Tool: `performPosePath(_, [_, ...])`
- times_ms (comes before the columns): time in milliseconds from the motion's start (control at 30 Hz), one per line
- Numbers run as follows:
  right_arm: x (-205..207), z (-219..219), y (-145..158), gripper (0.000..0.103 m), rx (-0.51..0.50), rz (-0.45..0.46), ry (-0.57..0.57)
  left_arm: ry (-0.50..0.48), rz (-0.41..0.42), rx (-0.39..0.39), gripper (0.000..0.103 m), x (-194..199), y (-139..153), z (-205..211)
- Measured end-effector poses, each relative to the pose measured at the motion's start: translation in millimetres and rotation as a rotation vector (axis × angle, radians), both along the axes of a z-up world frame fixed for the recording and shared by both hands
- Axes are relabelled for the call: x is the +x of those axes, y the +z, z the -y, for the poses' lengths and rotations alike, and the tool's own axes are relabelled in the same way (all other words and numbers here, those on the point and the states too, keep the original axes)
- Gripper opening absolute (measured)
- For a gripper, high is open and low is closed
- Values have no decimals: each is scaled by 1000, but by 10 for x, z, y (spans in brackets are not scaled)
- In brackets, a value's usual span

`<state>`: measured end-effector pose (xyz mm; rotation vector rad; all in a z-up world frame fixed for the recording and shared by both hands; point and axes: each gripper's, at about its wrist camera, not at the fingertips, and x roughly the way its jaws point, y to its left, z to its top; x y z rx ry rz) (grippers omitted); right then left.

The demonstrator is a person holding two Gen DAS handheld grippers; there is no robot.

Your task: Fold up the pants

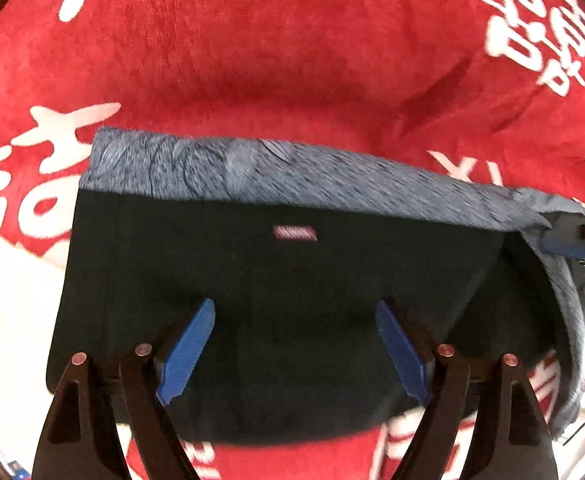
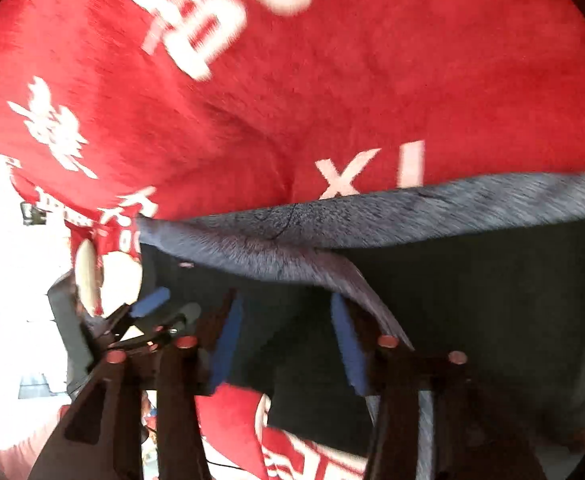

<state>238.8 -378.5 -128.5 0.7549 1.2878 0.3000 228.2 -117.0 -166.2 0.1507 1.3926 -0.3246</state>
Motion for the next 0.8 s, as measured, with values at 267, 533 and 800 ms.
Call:
performPosePath(267, [-1201,599,277,66,-64,16,-128,-83,-54,-83,84,-802,247,679])
performPosePath(533, [-2717,915,160,66,-111,-63,-349,-221,-170,-248,84,-1456,274,1648])
performPosePath(800, [-3996,1072,-75,66,-120,-131,-599,-235,-276,-365,84,-1595,304,2155])
